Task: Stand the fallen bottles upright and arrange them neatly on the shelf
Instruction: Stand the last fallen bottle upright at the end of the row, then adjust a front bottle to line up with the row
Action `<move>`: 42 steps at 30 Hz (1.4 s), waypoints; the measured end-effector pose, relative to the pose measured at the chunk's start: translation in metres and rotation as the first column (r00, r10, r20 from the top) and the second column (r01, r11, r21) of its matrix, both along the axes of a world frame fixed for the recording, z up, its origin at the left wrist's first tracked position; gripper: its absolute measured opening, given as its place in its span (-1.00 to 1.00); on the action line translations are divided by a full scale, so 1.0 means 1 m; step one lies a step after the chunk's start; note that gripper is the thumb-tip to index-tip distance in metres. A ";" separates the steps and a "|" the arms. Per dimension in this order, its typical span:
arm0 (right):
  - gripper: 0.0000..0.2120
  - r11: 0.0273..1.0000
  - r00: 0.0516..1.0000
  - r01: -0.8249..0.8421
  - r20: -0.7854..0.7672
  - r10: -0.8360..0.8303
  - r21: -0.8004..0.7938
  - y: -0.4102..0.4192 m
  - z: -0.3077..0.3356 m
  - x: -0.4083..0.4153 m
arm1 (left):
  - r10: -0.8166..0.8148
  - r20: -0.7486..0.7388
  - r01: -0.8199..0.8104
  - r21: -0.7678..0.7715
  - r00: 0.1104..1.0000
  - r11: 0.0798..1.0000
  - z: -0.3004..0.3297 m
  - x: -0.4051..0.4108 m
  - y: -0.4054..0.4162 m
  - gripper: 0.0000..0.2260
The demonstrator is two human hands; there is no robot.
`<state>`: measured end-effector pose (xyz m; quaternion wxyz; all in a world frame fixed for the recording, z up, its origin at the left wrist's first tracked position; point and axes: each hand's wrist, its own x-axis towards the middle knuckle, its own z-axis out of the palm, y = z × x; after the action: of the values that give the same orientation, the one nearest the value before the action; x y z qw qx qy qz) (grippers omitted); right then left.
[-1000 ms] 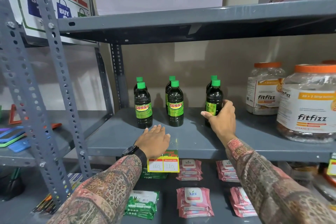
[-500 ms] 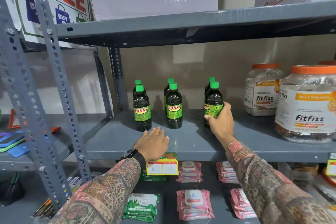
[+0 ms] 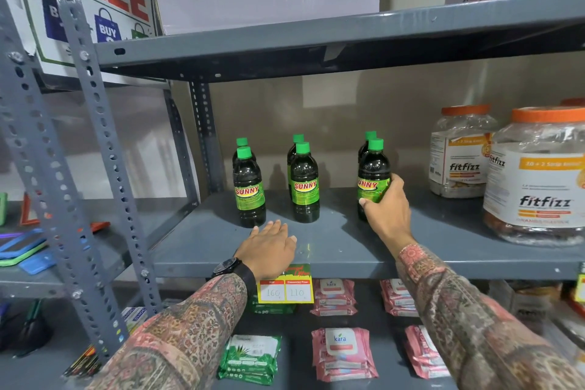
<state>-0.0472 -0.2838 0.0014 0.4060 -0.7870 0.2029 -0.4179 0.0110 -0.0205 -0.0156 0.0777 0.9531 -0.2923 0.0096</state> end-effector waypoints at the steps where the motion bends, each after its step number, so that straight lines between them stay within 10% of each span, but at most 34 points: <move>1: -0.26 1.000 1.000 0.016 -0.001 -0.016 -0.003 0.001 0.001 0.000 | 0.001 0.001 -0.001 -0.002 1.000 1.000 0.000 0.000 0.000 -0.39; 21: -0.33 0.996 0.997 -0.067 -0.034 0.069 0.064 0.003 0.003 0.000 | 0.014 0.009 -0.013 -0.046 1.000 0.999 -0.001 -0.002 -0.001 -0.39; 27: -0.53 0.959 0.962 0.217 0.209 -0.178 -0.184 0.021 0.011 -0.019 | 0.120 -0.067 -0.137 -0.374 0.990 0.917 0.005 -0.004 0.013 -0.38; 32: -0.90 0.904 0.952 -0.149 0.188 0.240 -0.400 0.071 0.020 -0.011 | 0.251 -0.021 -0.183 -0.742 0.968 0.645 0.026 0.001 0.044 -0.70; 37: -0.60 0.788 0.786 -0.615 -0.067 0.615 0.025 0.145 0.036 0.034 | 0.329 -0.189 -0.314 -0.869 0.925 0.382 0.045 0.030 0.061 -0.80; 42: -0.38 0.693 0.737 -0.615 -0.039 0.675 0.375 0.174 0.036 0.070 | 0.006 -0.431 -0.412 -0.860 0.903 0.302 0.048 0.055 0.057 -0.55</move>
<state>0.0230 -0.1098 0.0370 0.6362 -0.7593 0.0156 -0.1363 0.0658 0.0369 0.0326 0.6603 0.7460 -0.0844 0.0180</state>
